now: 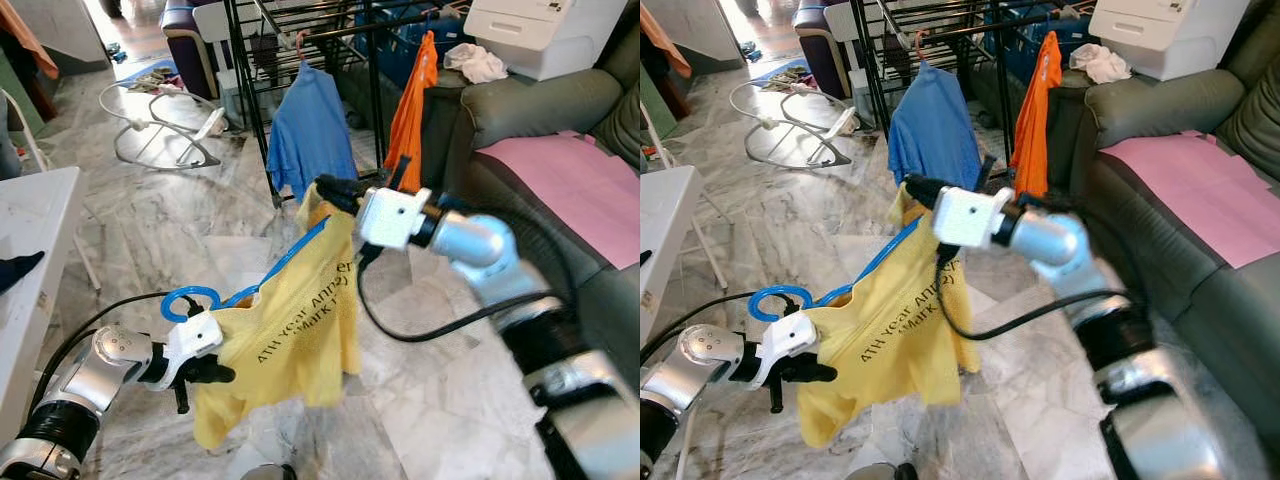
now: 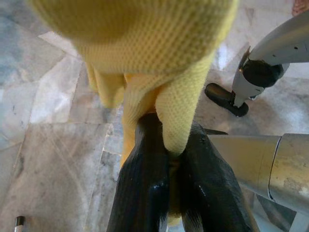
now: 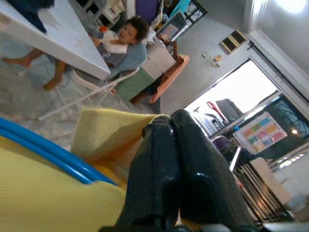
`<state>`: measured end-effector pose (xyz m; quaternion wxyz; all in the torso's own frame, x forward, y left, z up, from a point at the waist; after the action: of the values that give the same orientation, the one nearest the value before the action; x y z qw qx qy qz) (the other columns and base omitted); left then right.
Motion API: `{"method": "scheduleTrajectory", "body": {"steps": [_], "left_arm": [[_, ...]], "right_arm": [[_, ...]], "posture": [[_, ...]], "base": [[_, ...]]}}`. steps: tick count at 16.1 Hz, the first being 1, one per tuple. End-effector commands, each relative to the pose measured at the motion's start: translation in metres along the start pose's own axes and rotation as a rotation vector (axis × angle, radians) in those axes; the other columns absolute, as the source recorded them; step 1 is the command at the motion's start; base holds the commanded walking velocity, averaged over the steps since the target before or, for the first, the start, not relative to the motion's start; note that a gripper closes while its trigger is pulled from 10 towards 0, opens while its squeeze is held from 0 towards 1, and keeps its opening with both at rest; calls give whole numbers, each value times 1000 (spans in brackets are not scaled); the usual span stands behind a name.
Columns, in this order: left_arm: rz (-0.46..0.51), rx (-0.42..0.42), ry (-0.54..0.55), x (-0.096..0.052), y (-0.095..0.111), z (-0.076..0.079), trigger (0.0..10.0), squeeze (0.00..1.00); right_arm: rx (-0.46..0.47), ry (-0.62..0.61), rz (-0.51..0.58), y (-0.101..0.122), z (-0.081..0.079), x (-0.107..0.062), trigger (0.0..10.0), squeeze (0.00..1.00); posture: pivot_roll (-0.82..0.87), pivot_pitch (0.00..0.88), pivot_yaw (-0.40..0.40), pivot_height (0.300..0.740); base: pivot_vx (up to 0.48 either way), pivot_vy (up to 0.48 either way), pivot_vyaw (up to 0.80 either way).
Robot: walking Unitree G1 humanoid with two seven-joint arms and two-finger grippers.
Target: Hang hanger
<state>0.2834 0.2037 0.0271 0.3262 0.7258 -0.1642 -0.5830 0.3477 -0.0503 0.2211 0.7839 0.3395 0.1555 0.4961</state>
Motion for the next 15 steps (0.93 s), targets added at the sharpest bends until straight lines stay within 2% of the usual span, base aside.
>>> {"method": "scheduleTrajectory", "body": {"steps": [1, 2, 4, 5, 6, 7, 8, 9, 15], "left_arm": [[-44, 48, -36, 10, 4, 3, 0, 0], [-33, 51, -20, 13, 8, 2, 0, 0], [-28, 53, 37, 15, 10, -3, 0, 0], [-40, 59, 154, 14, 9, -15, 0, 0], [-52, 55, 235, 11, 6, -24, 0, 0], [-54, 47, 275, 8, 5, -27, 0, 0], [-53, 38, 300, 6, 3, -29, 0, 0], [-62, 32, 335, 3, 0, -33, 0, 0], [-100, 44, 365, -5, -6, -41, 0, 0]], "right_arm": [[-48, 88, 160, 38, -23, 25, 0, 0], [-13, 102, 180, 43, -35, 27, 0, 0], [-7, 118, 154, 38, -41, 22, 0, 0], [-23, 48, 76, 23, -33, 16, 8431, 0], [-6, -48, -7, 8, -19, 7, 10000, 0], [19, -114, -62, -3, -11, -1, 10000, 0], [20, -146, -102, -11, -7, -10, 10000, 573], [27, -198, -171, -24, -2, -25, 10000, 1000], [40, -236, -262, -36, 0, -51, 10000, 1000]], "posture": [[-71, 26, 89, 740], [-70, 25, 87, 740], [-70, 28, 80, 740], [-72, 30, 77, 740], [-73, 32, 76, 740], [-73, 32, 76, 740], [-74, 34, 75, 740], [-75, 36, 76, 740], [-81, 44, 88, 740]], "base": [[0, 0, 0], [0, 0, 0], [0, 0, 0], [0, 0, 0], [0, 0, 0], [0, 0, 0], [0, 0, 0], [0, 0, 0], [0, 0, 0]]}}
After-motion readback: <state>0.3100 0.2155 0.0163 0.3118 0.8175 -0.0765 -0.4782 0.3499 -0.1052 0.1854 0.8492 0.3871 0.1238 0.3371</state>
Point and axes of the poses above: a point about 5 cm out from each wrist's last joint towards the gripper, its own x axis pointing out of the wrist towards the gripper, its own y axis along the axis of the wrist's last joint, z = x × y, the point moved 3 cm from there along x, pointing out of the wrist towards the gripper, and after that the axes turned 8 degrees about x, right-handed, at the moved point
